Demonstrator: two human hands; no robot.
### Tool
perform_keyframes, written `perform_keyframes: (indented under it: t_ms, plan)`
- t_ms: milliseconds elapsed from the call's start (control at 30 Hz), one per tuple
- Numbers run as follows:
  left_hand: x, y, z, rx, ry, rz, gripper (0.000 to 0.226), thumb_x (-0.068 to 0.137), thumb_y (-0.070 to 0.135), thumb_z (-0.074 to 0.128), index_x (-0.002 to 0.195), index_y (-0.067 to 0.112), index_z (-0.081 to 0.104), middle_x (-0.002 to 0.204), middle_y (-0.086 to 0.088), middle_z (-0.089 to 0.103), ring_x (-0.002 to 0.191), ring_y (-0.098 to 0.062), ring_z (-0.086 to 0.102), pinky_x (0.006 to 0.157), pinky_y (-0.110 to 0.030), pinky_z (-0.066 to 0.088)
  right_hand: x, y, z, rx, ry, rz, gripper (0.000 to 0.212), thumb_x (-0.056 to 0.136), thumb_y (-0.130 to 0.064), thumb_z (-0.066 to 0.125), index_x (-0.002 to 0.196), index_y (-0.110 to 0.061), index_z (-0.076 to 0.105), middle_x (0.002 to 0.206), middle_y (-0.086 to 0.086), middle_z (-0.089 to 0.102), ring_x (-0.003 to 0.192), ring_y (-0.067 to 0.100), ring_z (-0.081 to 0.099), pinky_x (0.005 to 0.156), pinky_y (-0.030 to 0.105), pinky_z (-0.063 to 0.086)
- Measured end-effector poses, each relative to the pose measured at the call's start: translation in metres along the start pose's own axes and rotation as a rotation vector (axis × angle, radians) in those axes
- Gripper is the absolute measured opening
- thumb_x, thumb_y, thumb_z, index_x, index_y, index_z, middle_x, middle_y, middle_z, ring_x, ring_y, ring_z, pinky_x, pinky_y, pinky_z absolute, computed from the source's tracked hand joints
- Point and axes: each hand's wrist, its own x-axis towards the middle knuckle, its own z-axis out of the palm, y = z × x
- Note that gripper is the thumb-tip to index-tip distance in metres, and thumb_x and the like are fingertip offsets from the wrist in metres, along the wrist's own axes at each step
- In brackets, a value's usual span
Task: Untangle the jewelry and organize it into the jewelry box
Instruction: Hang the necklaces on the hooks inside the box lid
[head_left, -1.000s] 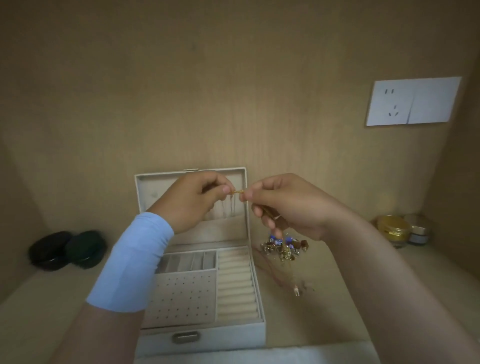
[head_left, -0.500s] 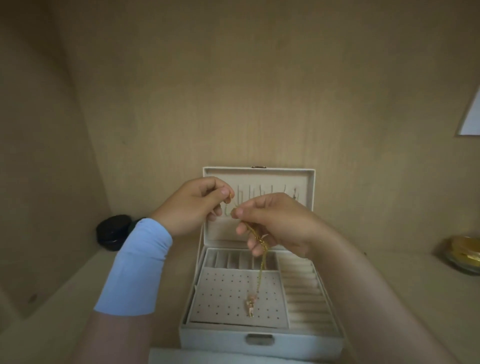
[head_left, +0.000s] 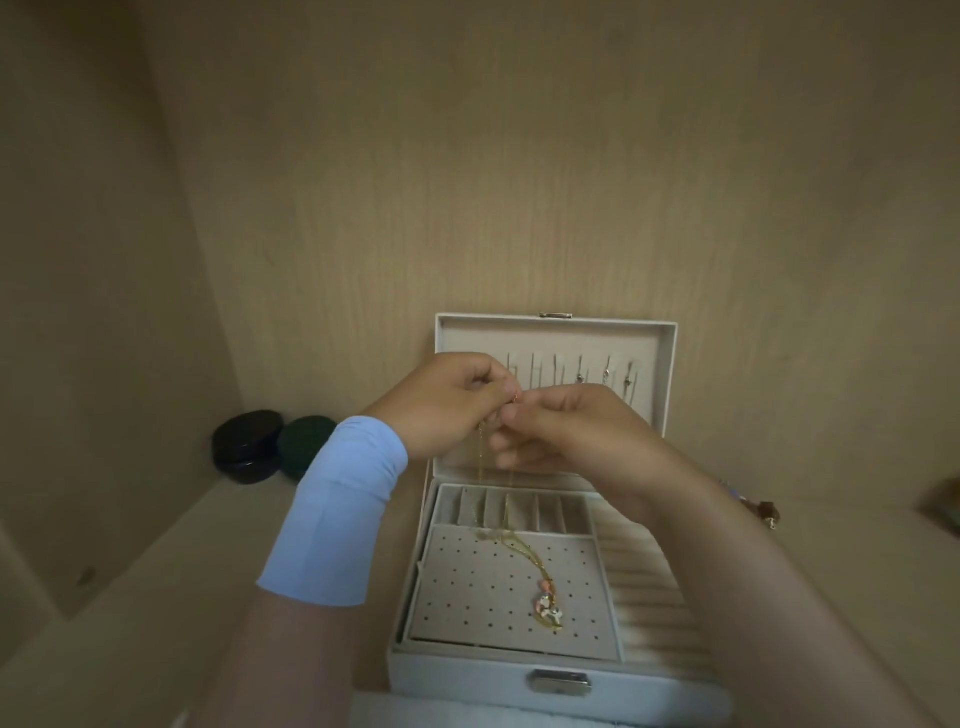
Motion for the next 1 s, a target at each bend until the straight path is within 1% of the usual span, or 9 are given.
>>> perform_keyframes:
  t_ms: [133, 333, 467, 567, 667, 733, 800, 867, 1000]
  plan:
    - [0.0, 0.0, -0.005, 0.029, 0.006, -0.021, 0.018, 0.095, 0.031, 0.058, 0.089, 0.021, 0.071, 0.064, 0.016, 0.058, 0.054, 0.005, 0.05, 0.06, -0.016, 0.039, 0.003, 0.001, -0.005, -0.043, 0.142, -0.01, 0.017, 0.093, -0.019, 0.067, 0.094, -0.005, 0.076, 0.064, 0.004, 0.058, 0.049, 0.015, 0.054, 0.059, 0.028, 0.054]
    - [-0.008, -0.003, -0.019, 0.095, -0.065, -0.06, 0.023, 0.096, 0.035, 0.057, 0.082, 0.023, 0.071, 0.052, 0.033, 0.055, 0.059, 0.015, 0.052, 0.07, -0.016, 0.036, 0.001, 0.002, -0.009, -0.084, 0.12, 0.006, 0.023, 0.097, -0.026, 0.06, 0.087, -0.01, 0.074, 0.063, 0.003, 0.05, 0.044, 0.013, 0.043, 0.044, 0.027, 0.042]
    - [-0.004, -0.016, -0.022, -0.029, -0.002, -0.08, 0.031, 0.094, 0.041, 0.059, 0.066, 0.028, 0.065, 0.059, 0.014, 0.059, 0.068, -0.008, 0.055, 0.085, -0.032, 0.046, 0.005, 0.008, -0.001, -0.102, 0.225, -0.035, 0.024, 0.098, -0.024, 0.059, 0.086, -0.009, 0.073, 0.06, -0.001, 0.052, 0.041, 0.008, 0.041, 0.041, 0.02, 0.034]
    - [-0.003, -0.021, -0.019, -0.206, 0.031, -0.073, 0.032, 0.096, 0.03, 0.058, 0.066, 0.022, 0.06, 0.068, -0.004, 0.06, 0.065, -0.011, 0.059, 0.07, -0.023, 0.05, 0.012, 0.011, 0.005, -0.085, 0.351, -0.093, 0.02, 0.097, -0.018, 0.061, 0.084, -0.009, 0.074, 0.053, -0.013, 0.055, 0.04, 0.003, 0.042, 0.041, 0.017, 0.034]
    - [0.002, -0.027, -0.015, -0.351, 0.154, -0.15, 0.023, 0.094, 0.028, 0.064, 0.077, 0.012, 0.061, 0.068, -0.008, 0.056, 0.058, -0.019, 0.06, 0.055, -0.023, 0.052, 0.026, 0.01, 0.011, -0.112, 0.49, -0.162, 0.013, 0.091, -0.021, 0.069, 0.08, -0.018, 0.074, 0.052, -0.012, 0.06, 0.043, 0.003, 0.048, 0.048, 0.023, 0.039]
    - [0.01, -0.035, -0.01, -0.244, 0.315, -0.194, 0.022, 0.089, 0.035, 0.069, 0.081, 0.014, 0.066, 0.071, 0.002, 0.06, 0.048, -0.016, 0.058, 0.054, -0.025, 0.052, 0.04, 0.009, 0.014, -0.158, 0.59, -0.208, 0.01, 0.087, -0.024, 0.073, 0.077, -0.024, 0.074, 0.058, -0.008, 0.066, 0.05, 0.005, 0.056, 0.055, 0.026, 0.045]
    - [0.014, -0.038, -0.002, -0.164, 0.466, -0.194, 0.022, 0.086, 0.037, 0.071, 0.081, 0.016, 0.068, 0.075, 0.005, 0.064, 0.051, -0.014, 0.06, 0.051, -0.024, 0.05, 0.052, 0.007, 0.018, -0.227, 0.678, -0.241, 0.01, 0.086, -0.026, 0.075, 0.076, -0.025, 0.073, 0.066, -0.006, 0.069, 0.057, 0.0, 0.06, 0.06, 0.016, 0.048]
    - [0.016, -0.039, 0.005, -0.132, 0.569, -0.169, 0.021, 0.085, 0.037, 0.071, 0.077, 0.018, 0.067, 0.075, 0.006, 0.066, 0.065, -0.011, 0.062, 0.061, -0.027, 0.054, 0.062, 0.005, 0.023, -0.29, 0.734, -0.268, 0.009, 0.086, -0.025, 0.074, 0.076, -0.023, 0.073, 0.066, -0.008, 0.069, 0.06, -0.004, 0.061, 0.056, 0.005, 0.041]
    - [0.019, -0.039, 0.007, -0.073, 0.653, -0.191, 0.02, 0.084, 0.039, 0.07, 0.07, 0.024, 0.066, 0.073, 0.012, 0.066, 0.075, -0.009, 0.063, 0.073, -0.024, 0.05, 0.075, 0.003, 0.031, -0.346, 0.811, -0.273, 0.01, 0.085, -0.026, 0.074, 0.077, -0.02, 0.072, 0.067, -0.009, 0.068, 0.063, 0.002, 0.063, 0.058, 0.008, 0.041]
